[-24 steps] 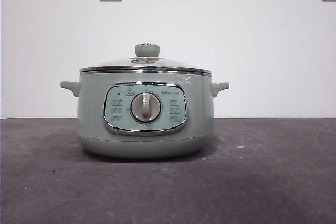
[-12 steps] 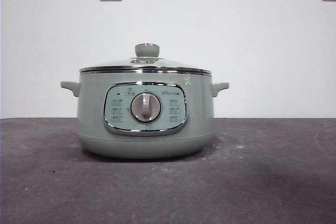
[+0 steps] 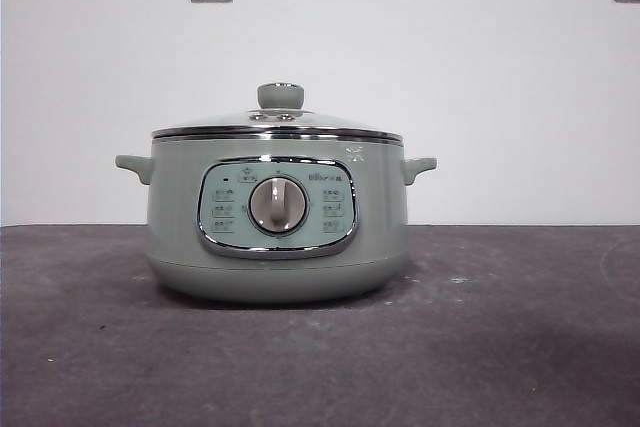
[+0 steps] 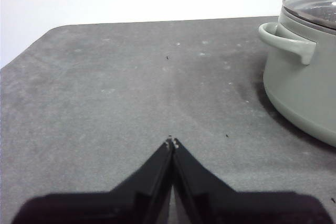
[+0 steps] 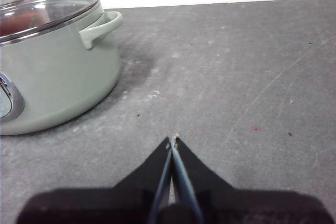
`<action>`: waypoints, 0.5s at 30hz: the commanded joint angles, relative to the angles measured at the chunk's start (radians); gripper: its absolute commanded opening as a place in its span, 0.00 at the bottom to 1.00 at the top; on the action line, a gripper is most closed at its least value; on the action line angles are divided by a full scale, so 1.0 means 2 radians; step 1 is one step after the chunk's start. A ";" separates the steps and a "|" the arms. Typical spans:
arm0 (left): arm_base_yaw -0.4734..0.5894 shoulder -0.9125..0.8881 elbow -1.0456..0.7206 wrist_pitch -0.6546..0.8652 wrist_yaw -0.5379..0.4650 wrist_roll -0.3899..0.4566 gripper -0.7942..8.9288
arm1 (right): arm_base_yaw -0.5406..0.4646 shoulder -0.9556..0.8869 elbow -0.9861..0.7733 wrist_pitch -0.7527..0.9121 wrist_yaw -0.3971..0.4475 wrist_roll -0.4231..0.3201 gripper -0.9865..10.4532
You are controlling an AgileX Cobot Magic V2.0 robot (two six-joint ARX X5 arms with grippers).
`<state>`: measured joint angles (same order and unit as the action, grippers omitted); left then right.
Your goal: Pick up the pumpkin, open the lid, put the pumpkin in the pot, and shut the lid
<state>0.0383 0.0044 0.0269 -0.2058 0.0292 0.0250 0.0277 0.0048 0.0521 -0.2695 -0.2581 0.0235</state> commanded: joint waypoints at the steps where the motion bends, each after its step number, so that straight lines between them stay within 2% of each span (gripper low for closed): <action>1: 0.001 -0.002 -0.008 0.000 0.000 -0.003 0.08 | 0.000 -0.002 -0.005 0.000 0.002 0.007 0.09; 15: 0.001 -0.002 -0.007 0.000 0.000 -0.003 0.08 | 0.000 -0.002 -0.005 0.000 0.002 0.014 0.09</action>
